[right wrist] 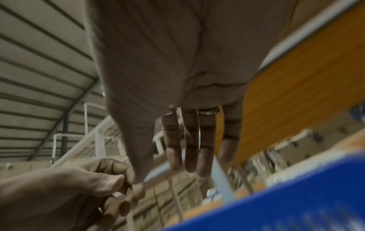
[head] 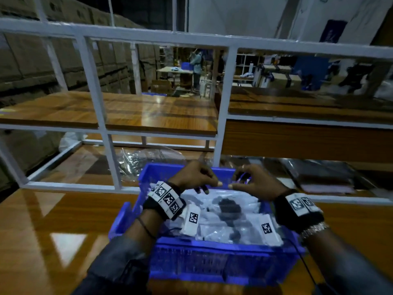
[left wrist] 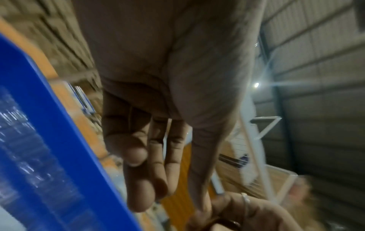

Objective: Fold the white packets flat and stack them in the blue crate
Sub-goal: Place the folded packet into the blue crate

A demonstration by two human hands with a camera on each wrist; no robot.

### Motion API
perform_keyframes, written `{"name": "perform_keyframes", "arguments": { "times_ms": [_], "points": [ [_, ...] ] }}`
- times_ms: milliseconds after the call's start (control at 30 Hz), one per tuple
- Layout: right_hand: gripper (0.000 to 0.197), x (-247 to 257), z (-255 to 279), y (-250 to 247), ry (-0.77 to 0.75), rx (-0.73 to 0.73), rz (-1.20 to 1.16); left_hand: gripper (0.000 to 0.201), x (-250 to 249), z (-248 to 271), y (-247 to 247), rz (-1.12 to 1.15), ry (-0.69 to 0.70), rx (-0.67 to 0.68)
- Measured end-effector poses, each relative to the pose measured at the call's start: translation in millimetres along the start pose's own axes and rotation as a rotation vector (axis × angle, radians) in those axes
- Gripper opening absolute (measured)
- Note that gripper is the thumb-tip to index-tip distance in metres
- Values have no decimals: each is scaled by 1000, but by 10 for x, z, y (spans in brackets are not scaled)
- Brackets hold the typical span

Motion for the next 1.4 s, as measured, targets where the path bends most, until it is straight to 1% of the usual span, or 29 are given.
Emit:
{"name": "perform_keyframes", "arguments": {
  "times_ms": [67,133,200,300,367,400,500,567,600,667,767,900,1000,1100,1233,1333,1400],
  "points": [
    [33,-129,229,-259,26,-67,-25,22,-252,17,308,19,57,50],
    [33,-300,502,-474,81,-115,-44,22,-459,38,656,26,89,86],
    [39,-557,843,-688,146,-183,-93,20,-608,34,1019,-1,114,88],
    [45,-1079,1423,-1001,198,-285,-61,17,-824,32,1618,-61,174,71],
    [46,-1492,1851,-1160,269,-310,-26,15,-1021,42,2103,-65,210,94],
    [44,-1678,2072,-1231,309,-310,-16,17,-1118,46,2361,-69,210,109],
    [37,-2189,2818,-1521,433,-329,-13,24,-1390,101,3248,-51,153,183],
    [37,-2459,3275,-1751,502,-365,-26,28,-1562,127,3832,-51,135,235],
    [39,-2613,3493,-1866,549,-384,-31,29,-1642,146,4101,-57,127,257],
    [44,-2831,3898,-2107,633,-430,-57,27,-1813,208,4580,-69,124,305],
    [42,-3056,4341,-2506,676,-496,-114,25,-2064,229,5185,-64,135,366],
    [42,-3443,4794,-2962,724,-598,-126,27,-2339,173,5916,-76,163,455],
    [46,-3769,5092,-3200,790,-715,-133,26,-2442,107,6391,-76,184,522],
    [38,-4077,5304,-3377,873,-796,-144,30,-2508,6,6838,-45,176,581],
    [28,-4429,5385,-3619,926,-817,-104,32,-2572,-279,7332,24,160,596],
    [30,-4647,5356,-3829,947,-767,-81,27,-2646,-497,7620,88,103,581],
    [33,-4765,5300,-4025,924,-771,-69,23,-2710,-636,7758,123,86,559]
  ]
}}
Point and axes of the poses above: each hand's wrist, its own z-axis away from the middle knuckle, its own y-axis out of the palm, x = y × z, the point moved 8 cm from there along -z, towards the middle knuckle, and after that the axes turned 12 degrees about -x, right-handed, at the moved point
